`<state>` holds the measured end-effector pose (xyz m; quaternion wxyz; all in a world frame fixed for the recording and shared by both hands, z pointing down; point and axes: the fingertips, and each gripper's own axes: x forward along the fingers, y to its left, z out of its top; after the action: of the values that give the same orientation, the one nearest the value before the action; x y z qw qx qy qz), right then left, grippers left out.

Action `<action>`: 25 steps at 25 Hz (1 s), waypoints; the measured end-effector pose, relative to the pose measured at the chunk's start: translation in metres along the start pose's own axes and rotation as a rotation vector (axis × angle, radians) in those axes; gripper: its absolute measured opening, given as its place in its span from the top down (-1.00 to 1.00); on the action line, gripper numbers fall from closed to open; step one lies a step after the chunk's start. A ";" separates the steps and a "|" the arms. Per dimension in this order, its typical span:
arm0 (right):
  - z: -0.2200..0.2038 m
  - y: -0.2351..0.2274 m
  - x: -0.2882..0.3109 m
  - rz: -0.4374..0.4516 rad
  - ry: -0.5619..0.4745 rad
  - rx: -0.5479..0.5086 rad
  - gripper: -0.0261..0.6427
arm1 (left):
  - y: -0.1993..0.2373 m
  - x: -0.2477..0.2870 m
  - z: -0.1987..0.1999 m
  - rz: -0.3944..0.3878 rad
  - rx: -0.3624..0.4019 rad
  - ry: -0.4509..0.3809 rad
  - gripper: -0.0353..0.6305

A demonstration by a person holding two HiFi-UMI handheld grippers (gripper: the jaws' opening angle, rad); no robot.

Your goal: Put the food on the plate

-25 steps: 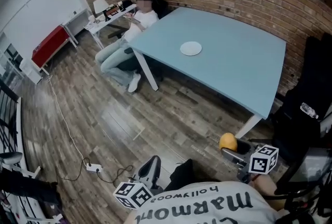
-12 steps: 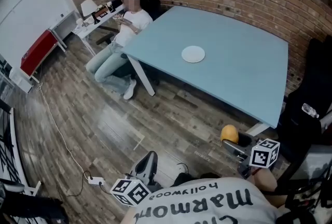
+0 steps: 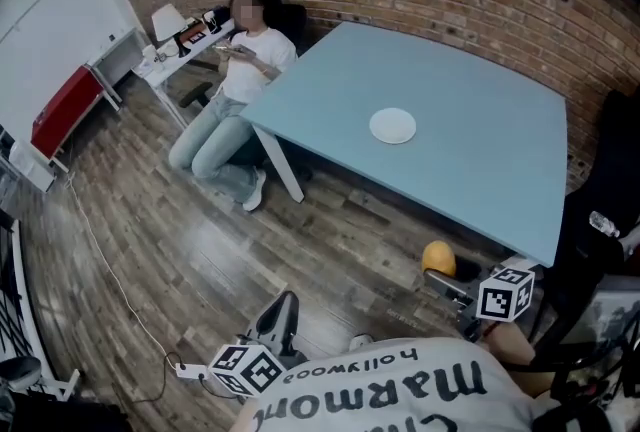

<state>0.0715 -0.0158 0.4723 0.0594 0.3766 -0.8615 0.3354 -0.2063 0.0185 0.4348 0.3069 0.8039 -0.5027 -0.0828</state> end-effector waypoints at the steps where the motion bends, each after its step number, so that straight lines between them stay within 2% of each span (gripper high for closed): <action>1: 0.004 0.000 0.008 -0.001 0.000 0.000 -0.02 | 0.006 0.003 0.005 0.001 -0.002 0.001 0.88; 12: 0.032 -0.013 0.070 -0.038 -0.023 0.002 -0.02 | 0.078 0.032 0.050 0.032 -0.001 -0.037 0.88; 21: 0.060 -0.057 0.084 -0.080 -0.022 0.037 -0.02 | 0.084 0.086 0.062 0.027 0.000 -0.011 0.88; 25: 0.087 -0.083 0.103 -0.079 -0.021 0.035 -0.02 | 0.086 0.117 0.074 0.037 -0.014 -0.007 0.88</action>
<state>0.0686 -0.1736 0.4865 0.0568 0.4149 -0.8404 0.3440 -0.2481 -0.1389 0.4462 0.3124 0.7919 -0.5181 -0.0834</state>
